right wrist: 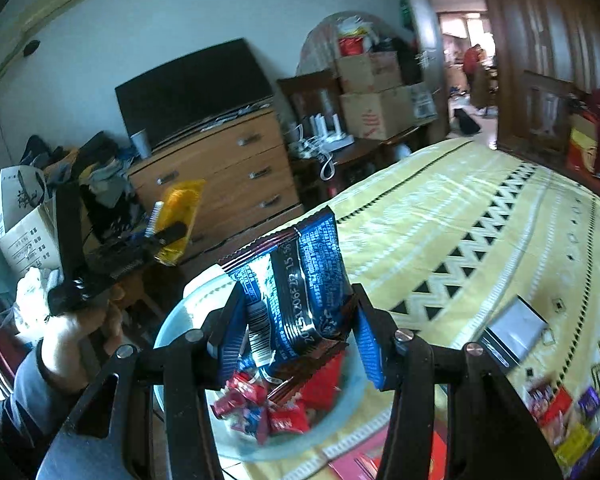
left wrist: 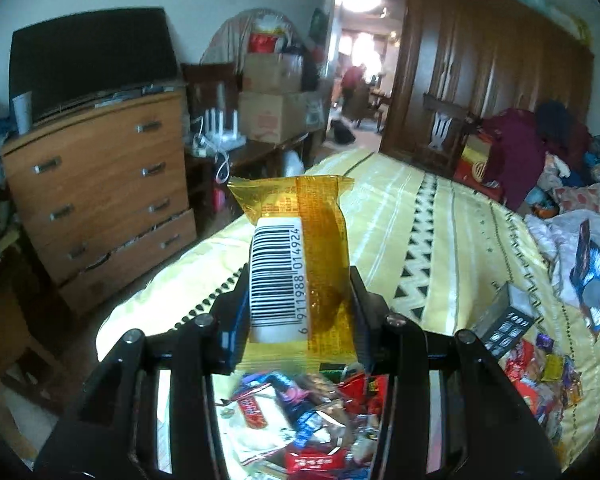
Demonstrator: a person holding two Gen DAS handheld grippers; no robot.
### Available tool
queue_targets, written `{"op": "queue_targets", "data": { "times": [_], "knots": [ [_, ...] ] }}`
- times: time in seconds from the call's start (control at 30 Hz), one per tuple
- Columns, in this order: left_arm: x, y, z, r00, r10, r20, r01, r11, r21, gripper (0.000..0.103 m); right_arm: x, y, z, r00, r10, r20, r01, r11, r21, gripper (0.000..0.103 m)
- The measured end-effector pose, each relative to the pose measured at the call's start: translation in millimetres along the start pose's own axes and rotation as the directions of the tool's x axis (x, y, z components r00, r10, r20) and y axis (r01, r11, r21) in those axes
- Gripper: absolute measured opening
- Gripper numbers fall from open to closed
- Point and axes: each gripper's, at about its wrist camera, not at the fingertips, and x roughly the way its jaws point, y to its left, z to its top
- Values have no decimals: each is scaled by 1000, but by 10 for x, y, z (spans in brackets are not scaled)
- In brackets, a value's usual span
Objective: Organize snacks
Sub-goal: 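Carry the dark blue bag and the yellow barcode bag over the glass bowl, then open both tools to drop the two bags into the glass bowl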
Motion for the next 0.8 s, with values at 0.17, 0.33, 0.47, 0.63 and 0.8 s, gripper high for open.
{"op": "queue_targets", "data": {
  "times": [0.17, 0.33, 0.47, 0.63, 0.8],
  "knots": [
    [261, 128, -82, 997, -3, -81, 2, 1000, -1, 43, 506, 58, 180, 997, 29, -73, -30, 999, -14, 53],
    [357, 193, -144, 992, -10, -126, 12, 1000, 13, 43, 804, 29, 156, 992, 53, -117, -53, 999, -1, 53],
    [418, 266, -142, 990, -16, -141, 18, 1000, 13, 43, 956, 16, 88, 989, 56, -137, -56, 998, 3, 53],
    [478, 288, -90, 989, -25, -143, 27, 1000, 11, 43, 1015, 33, 69, 987, 61, -147, -60, 998, 8, 53],
    [494, 272, -76, 989, -24, -144, 27, 999, 20, 43, 1040, 46, 58, 986, 62, -152, -61, 998, 9, 53]
  ]
}}
